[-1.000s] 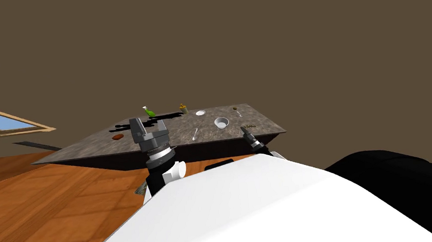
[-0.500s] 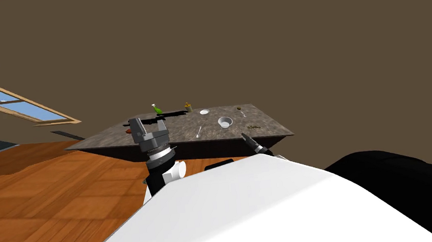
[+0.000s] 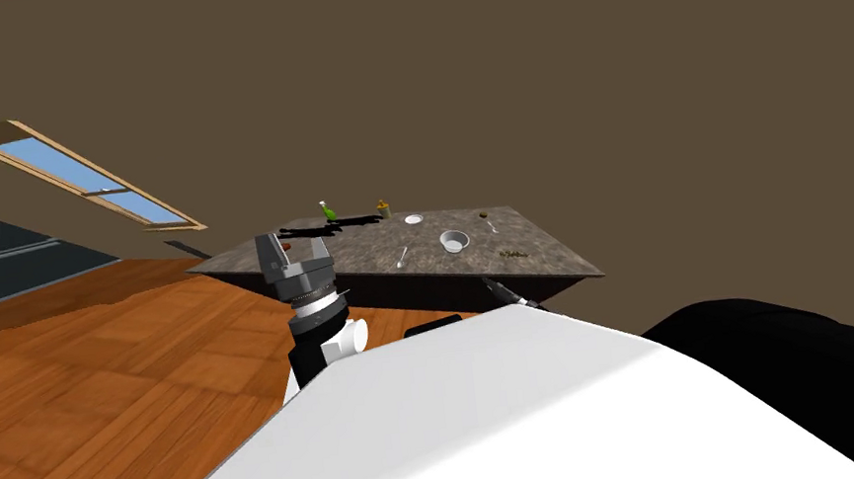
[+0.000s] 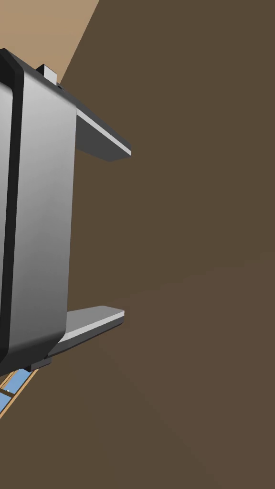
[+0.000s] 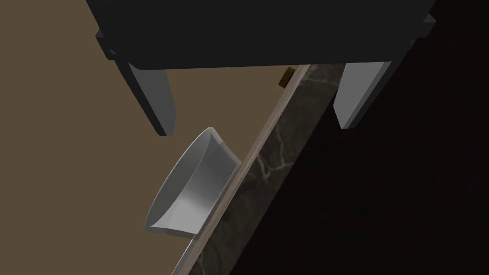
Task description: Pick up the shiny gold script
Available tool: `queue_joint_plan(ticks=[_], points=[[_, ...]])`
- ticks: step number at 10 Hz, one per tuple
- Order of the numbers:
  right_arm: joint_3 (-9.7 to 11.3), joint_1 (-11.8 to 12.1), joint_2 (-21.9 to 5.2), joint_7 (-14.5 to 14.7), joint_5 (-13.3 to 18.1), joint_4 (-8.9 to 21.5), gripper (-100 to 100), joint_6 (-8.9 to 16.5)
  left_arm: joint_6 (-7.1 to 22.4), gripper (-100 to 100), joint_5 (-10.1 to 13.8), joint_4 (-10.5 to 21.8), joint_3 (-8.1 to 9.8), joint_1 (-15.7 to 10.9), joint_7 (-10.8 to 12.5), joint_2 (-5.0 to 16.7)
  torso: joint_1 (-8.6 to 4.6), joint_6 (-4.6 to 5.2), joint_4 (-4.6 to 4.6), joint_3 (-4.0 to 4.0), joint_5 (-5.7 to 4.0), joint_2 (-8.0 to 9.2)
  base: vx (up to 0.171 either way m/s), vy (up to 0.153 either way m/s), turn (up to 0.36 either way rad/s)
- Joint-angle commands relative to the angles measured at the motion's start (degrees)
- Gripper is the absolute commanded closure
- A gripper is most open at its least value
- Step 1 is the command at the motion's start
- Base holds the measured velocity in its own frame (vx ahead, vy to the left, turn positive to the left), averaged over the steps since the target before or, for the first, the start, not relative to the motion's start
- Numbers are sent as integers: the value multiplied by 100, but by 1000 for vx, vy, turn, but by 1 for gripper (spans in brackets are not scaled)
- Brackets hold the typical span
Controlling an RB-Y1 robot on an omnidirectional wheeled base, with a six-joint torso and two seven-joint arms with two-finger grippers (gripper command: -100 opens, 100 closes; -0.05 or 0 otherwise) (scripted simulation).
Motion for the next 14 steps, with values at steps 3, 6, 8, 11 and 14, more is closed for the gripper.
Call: queue_joint_plan(ticks=[3,6,8,11,14], points=[[157,132,-545,-61,91,531,-100,-79,0,0,0,0,0,0,0,0,-2,1,0,1,-1,1,-14,28,133],[279,209,-838,-87,163,845,-100,-123,0,0,0,0,1,1,0,0,-3,4,0,0,0,-1,-9,26,104],[404,287,-1125,-114,236,1162,-100,-168,0,0,0,0,0,0,0,0,-5,0,0,-1,-1,-2,-9,24,190],[530,367,-1408,-141,308,1481,-100,-213,0,0,0,0,1,1,0,0,-1,5,0,0,1,-1,-8,29,100],[782,528,-1901,-196,453,2022,-100,-304,0,0,0,0,1,1,0,0,-4,4,1,-1,-1,-2,-9,31,201]])
